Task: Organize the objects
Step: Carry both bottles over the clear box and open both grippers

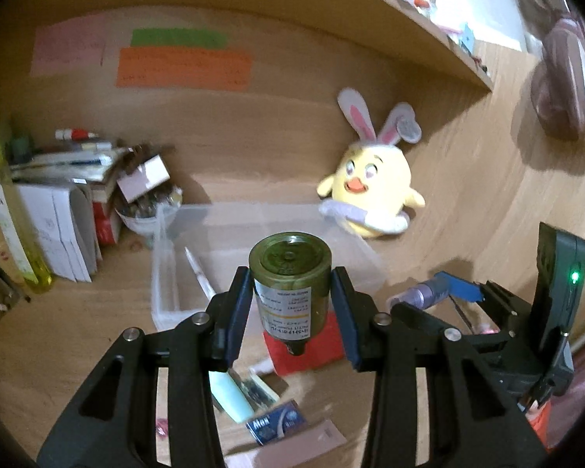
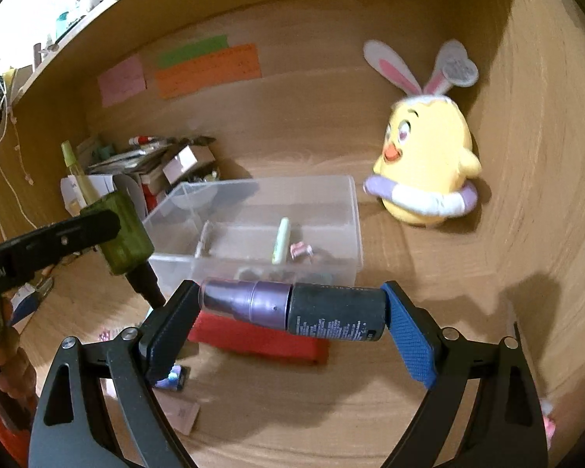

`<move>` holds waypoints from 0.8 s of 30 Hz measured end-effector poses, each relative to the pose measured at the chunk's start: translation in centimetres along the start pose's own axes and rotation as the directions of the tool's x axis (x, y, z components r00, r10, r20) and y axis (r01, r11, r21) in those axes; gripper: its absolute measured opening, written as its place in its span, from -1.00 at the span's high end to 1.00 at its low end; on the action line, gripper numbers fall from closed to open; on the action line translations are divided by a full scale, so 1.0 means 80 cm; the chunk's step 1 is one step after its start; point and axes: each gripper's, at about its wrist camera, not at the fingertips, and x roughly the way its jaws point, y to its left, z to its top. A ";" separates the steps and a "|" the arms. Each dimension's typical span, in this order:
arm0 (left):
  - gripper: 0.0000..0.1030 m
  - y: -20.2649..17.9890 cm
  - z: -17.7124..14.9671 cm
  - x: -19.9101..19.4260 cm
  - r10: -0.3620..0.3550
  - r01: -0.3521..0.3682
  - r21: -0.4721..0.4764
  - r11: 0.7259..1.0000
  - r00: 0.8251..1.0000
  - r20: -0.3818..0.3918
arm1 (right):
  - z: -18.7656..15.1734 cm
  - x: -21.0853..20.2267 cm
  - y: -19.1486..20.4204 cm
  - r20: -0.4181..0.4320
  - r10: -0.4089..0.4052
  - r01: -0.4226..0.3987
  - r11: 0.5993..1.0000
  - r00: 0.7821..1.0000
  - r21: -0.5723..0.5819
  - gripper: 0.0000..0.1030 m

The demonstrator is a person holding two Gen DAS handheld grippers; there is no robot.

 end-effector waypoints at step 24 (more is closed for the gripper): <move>0.21 0.066 0.048 0.035 0.144 -0.143 -0.066 0.988 0.989 0.020 | 0.080 0.090 0.029 -0.013 0.027 -0.028 0.996 1.000 -0.087 -0.76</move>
